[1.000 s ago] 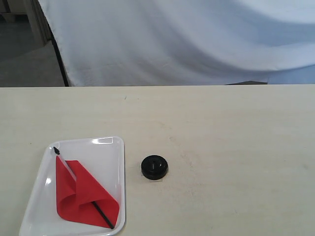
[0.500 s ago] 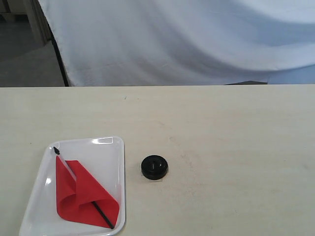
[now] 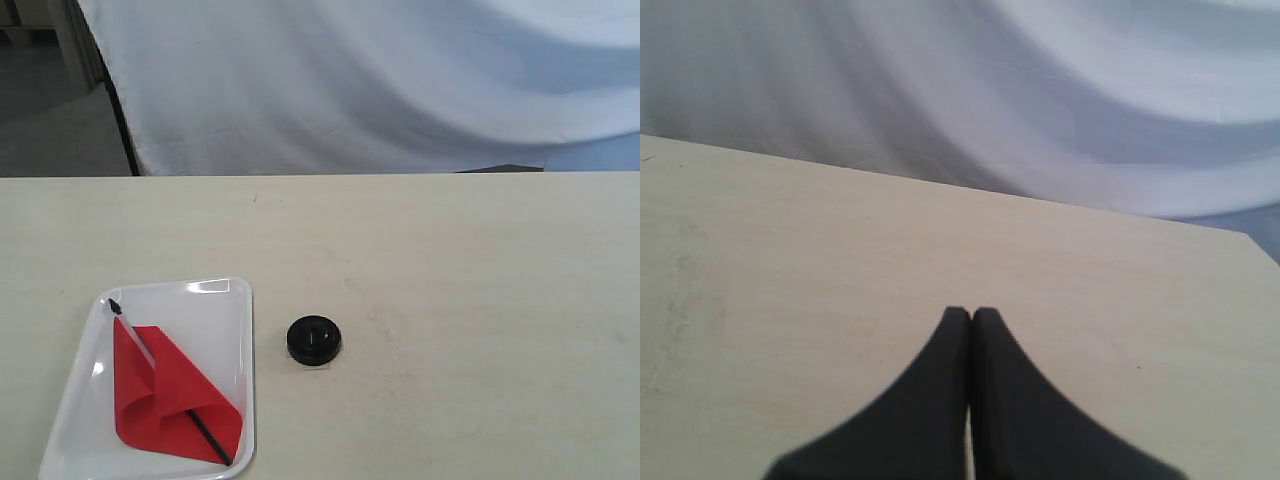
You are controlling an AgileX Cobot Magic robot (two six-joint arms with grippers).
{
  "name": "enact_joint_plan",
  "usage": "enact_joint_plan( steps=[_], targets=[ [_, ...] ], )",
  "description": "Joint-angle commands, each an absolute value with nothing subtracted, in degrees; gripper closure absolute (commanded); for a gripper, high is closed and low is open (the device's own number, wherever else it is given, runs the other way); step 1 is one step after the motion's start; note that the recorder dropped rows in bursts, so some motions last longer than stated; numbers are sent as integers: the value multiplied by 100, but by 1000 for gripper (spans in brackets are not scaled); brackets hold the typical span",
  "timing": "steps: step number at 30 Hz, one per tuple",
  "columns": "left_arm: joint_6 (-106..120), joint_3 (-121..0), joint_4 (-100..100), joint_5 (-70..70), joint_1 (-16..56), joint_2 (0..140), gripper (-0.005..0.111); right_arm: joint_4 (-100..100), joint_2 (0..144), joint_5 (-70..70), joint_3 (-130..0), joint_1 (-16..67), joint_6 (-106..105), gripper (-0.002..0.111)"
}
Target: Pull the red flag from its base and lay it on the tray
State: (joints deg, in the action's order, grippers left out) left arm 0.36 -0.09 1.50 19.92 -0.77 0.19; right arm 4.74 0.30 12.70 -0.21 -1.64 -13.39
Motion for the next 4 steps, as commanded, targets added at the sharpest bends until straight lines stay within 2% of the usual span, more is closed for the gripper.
enact_joint_plan(
  steps=[1,4],
  targets=[
    [0,0,165,1966,-61,0,107,450,0,1255,0,-159,-1315,109],
    [0,0,165,1966,-61,0,107,450,0,1255,0,-159,-1315,109]
  ],
)
